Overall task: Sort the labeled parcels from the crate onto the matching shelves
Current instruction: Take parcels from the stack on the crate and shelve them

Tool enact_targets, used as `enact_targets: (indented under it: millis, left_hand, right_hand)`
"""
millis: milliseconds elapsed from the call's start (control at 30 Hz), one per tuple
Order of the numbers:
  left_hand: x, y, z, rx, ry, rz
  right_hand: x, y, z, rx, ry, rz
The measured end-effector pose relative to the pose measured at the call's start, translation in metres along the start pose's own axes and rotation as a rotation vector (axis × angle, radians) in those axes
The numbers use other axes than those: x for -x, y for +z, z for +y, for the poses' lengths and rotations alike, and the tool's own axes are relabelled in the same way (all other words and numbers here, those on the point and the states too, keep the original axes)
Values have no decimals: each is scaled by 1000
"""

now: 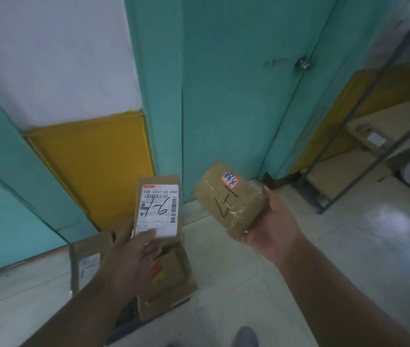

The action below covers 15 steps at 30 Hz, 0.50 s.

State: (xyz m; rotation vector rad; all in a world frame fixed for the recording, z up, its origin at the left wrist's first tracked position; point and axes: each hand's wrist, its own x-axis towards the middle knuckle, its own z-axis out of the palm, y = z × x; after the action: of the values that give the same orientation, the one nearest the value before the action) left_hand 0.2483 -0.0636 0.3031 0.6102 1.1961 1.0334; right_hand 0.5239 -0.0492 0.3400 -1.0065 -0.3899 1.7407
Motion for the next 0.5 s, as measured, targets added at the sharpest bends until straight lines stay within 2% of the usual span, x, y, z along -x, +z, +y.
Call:
enact_targets:
  millis: [200, 500]
  left_hand:
    - [-21, 107, -13, -100, 41, -133]
    - [-32, 345, -81, -144, -12, -350]
  right_hand:
    - [37, -81, -66, 80, -259, 172]
    - [106, -235, -189, 346, -591, 532]
